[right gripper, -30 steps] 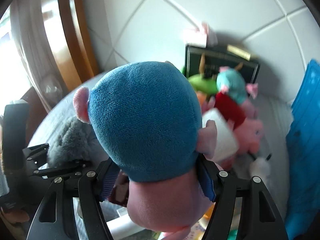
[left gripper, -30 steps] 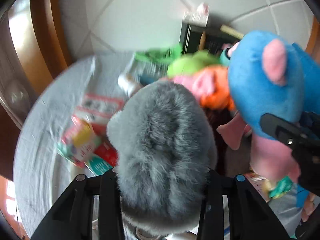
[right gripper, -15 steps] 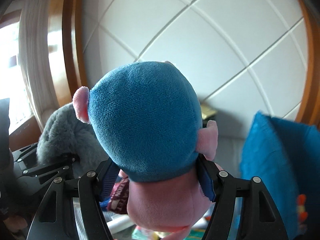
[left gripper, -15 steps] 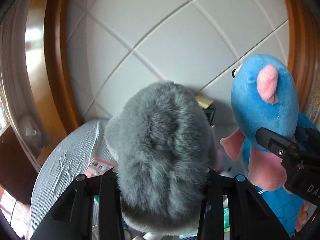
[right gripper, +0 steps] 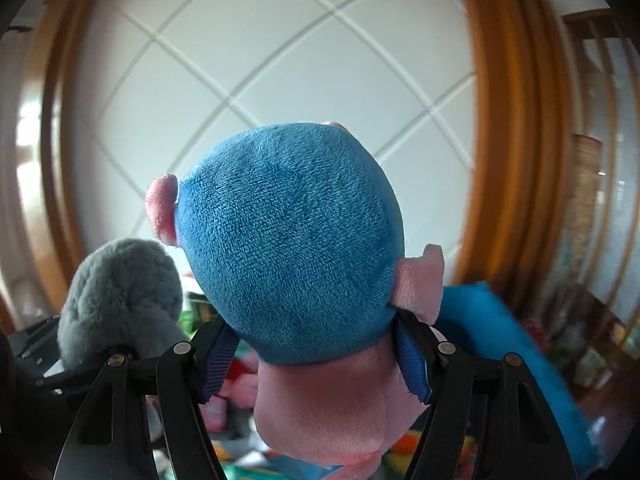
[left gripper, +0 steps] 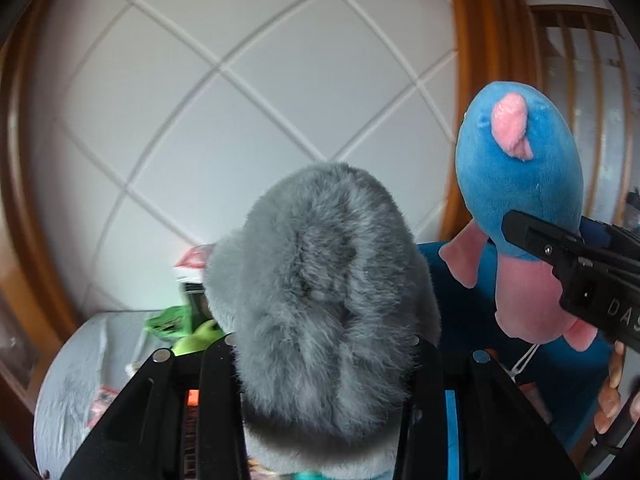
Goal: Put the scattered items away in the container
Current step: 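Lift both plush toys and carry them toward the blue crate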
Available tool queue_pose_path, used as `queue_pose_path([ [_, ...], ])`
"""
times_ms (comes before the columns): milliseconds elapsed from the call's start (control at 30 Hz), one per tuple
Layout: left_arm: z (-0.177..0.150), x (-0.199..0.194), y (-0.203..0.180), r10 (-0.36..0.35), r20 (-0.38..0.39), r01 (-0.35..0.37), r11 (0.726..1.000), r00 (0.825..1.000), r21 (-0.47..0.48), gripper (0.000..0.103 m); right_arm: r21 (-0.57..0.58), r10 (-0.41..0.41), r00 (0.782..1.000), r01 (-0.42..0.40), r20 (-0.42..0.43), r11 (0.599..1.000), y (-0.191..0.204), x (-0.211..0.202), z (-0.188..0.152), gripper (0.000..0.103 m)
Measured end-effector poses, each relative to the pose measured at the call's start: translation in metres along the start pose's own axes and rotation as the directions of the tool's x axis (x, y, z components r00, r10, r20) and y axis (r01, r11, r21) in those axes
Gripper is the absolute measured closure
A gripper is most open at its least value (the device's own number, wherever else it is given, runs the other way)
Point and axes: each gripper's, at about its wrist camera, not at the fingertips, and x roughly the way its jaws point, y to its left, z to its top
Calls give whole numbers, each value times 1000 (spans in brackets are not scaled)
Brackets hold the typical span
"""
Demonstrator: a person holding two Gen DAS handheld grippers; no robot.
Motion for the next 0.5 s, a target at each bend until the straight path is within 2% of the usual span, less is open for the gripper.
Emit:
queue_pose_path([
  [167, 37, 40, -90, -42, -11, 43, 997, 999, 61, 67, 7, -87, 996, 87, -35, 996, -86, 16, 16, 33],
  [267, 52, 74, -139, -81, -49, 84, 995, 996, 48, 67, -10, -111, 991, 110, -72, 994, -138, 37, 20, 33],
  [400, 58, 141, -194, -51, -120, 54, 998, 992, 18, 67, 41, -69, 986, 76, -152, 996, -209, 101, 23, 33],
  [500, 43, 201, -224, -14, -211, 17, 1000, 977, 12, 67, 80, -27, 976, 46, -217, 996, -247, 146, 17, 33],
])
